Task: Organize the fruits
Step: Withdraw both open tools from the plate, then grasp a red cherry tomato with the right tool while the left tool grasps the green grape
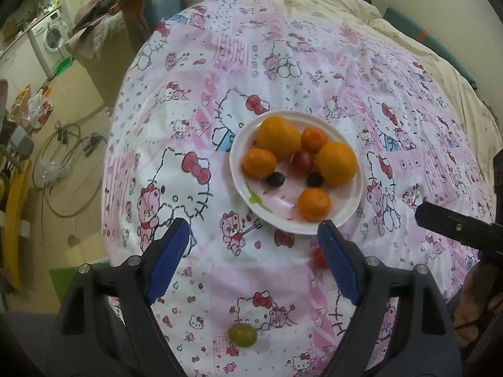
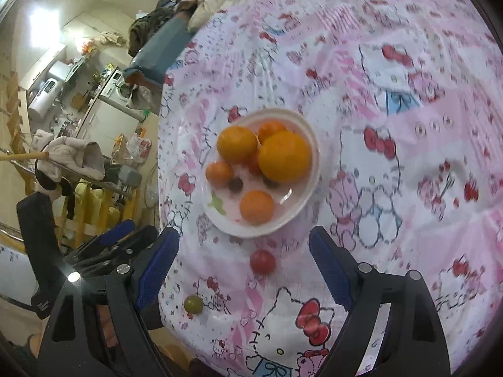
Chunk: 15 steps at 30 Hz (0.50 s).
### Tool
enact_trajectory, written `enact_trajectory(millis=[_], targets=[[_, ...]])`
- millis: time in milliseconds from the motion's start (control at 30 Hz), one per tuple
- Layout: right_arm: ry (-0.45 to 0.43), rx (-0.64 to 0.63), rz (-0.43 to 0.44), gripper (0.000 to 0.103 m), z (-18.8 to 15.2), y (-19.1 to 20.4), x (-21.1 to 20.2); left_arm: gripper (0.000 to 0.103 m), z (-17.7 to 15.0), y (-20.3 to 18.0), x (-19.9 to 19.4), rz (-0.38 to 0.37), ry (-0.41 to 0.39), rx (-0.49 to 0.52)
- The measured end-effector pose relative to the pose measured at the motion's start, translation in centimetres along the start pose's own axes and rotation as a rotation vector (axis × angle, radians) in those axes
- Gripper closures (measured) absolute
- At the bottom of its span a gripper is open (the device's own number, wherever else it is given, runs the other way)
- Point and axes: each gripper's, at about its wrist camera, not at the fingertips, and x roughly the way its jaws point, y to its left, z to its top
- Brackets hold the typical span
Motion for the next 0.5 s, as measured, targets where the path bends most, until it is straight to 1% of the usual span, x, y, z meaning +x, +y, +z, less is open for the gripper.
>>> enact_trajectory(millis=[100, 167, 267, 367, 400, 433, 500], targets=[[0.02, 0.022, -0.018, 0.016, -0.6, -1.2, 1.0, 0.022, -0.4, 0.6, 0.5, 0.02, -0.007, -0.013], [0.039, 0.04, -0.029, 0.016, -0.8, -1.7, 1.8, 0.022, -0.4, 1.3, 1.0, 0.034, -0.002, -0.048], [0.094, 0.05, -0.067, 0.016, -1.2, -2.2, 3.6, 0.022, -0.2, 2.1, 1.5, 0.038, 0.014, -0.095], [0.149, 0.025, -0.067, 0.017, -1.8, -1.8, 5.6, 0.022, -0.2, 2.3, 1.6, 0.043, 0.021, -0.099], [0.166, 0.009, -0.065, 0.019, -2.0, -1.4, 6.3, 0.022, -0.3, 2.3, 1.6, 0.041, 0.022, -0.099], [0.178, -0.007, -0.067, 0.024, -2.2, -1.0, 6.9, 0.022, -0.3, 2.3, 1.6, 0.036, 0.023, -0.096], [0.207, -0.049, -0.081, 0.031, -2.5, -0.3, 8.2, 0.022, -0.5, 2.3, 1.5, 0.031, 0.025, -0.082]])
